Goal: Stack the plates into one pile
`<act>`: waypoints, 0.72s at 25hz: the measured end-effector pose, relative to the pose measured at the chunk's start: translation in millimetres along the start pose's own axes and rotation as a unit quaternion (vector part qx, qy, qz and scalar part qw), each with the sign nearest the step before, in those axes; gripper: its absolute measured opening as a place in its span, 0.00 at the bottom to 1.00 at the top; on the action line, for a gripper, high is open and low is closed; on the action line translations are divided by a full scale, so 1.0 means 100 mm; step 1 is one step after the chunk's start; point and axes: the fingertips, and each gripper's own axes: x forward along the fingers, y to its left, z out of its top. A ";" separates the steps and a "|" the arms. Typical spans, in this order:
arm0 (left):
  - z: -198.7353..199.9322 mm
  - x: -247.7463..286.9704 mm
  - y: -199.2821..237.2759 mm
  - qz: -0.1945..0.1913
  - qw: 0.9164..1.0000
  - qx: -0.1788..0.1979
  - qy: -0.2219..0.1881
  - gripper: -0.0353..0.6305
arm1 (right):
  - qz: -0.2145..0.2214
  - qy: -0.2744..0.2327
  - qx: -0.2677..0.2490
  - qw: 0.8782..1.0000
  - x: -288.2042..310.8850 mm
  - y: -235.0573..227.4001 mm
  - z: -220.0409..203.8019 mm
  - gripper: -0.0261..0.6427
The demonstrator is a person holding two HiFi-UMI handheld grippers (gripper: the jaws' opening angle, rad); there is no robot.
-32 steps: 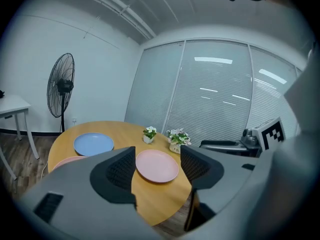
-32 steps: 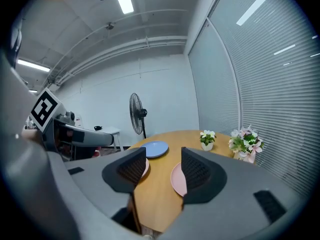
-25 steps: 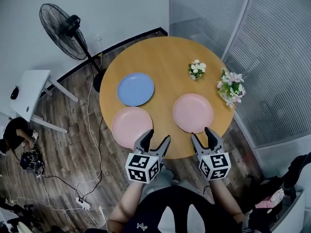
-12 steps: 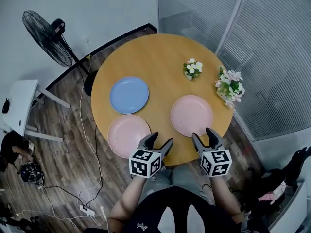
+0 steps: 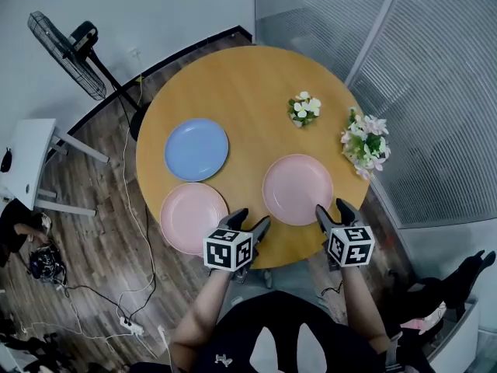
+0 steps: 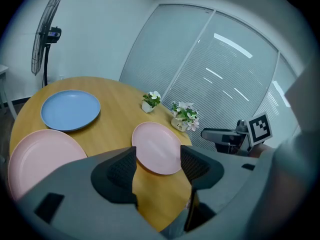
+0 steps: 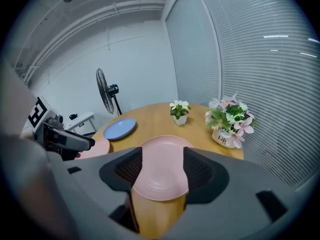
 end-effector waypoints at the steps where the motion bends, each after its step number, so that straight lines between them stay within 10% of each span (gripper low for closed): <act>1: -0.01 0.06 0.01 0.002 1.000 -0.007 0.005 0.46 | 0.004 0.008 -0.001 1.000 0.04 -0.06 0.00 0.42; 18: -0.36 0.81 0.32 0.078 0.985 -0.144 0.046 0.46 | 0.061 0.144 -0.017 0.988 0.82 -0.81 -0.44 0.41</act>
